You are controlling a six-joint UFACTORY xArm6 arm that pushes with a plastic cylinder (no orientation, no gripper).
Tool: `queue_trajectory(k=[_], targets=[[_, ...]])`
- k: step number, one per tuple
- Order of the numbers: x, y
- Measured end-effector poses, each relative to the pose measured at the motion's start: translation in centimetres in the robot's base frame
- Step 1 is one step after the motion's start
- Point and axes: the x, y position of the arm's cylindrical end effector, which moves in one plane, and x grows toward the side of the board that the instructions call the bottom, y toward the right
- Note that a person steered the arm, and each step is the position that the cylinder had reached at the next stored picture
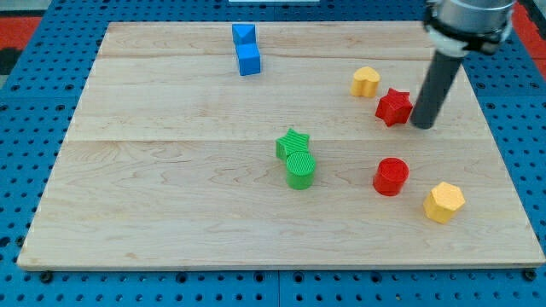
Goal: Push the red star to the center left of the board
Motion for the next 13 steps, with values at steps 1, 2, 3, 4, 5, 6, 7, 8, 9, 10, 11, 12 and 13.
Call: queue_trajectory(k=[1, 2, 3, 4, 5, 6, 7, 8, 9, 10, 11, 12, 13], targets=[[-3.7, -1.5], [-4.3, -11.6], [-4.0, -5.3], [-3.4, 3.0], [-0.5, 2.3], [1.1, -4.6], [0.9, -10.7], [0.4, -16.9], [-1.4, -17.6], [-2.1, -16.5], [-2.4, -22.2], [-3.1, -18.6], [-4.4, -14.2]])
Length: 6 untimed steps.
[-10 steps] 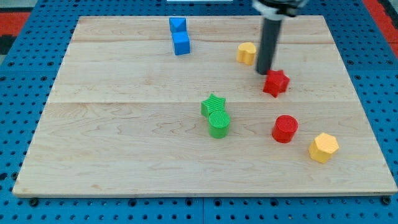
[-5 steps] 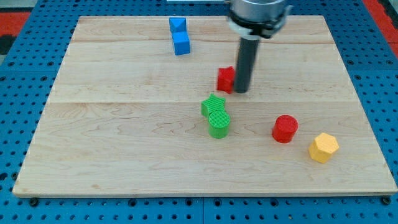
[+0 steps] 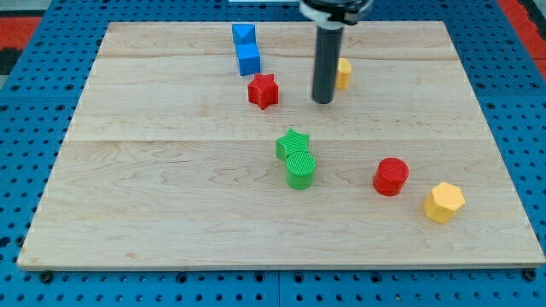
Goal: Push the red star to the center left of the board
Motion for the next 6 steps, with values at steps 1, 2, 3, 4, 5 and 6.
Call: queue_trajectory(k=[1, 2, 3, 4, 5, 6], targets=[[-0.1, -3.3], [-0.1, -11.1], [-0.1, -17.2], [-0.1, -14.0], [-2.6, -12.7], [-2.7, -18.5]])
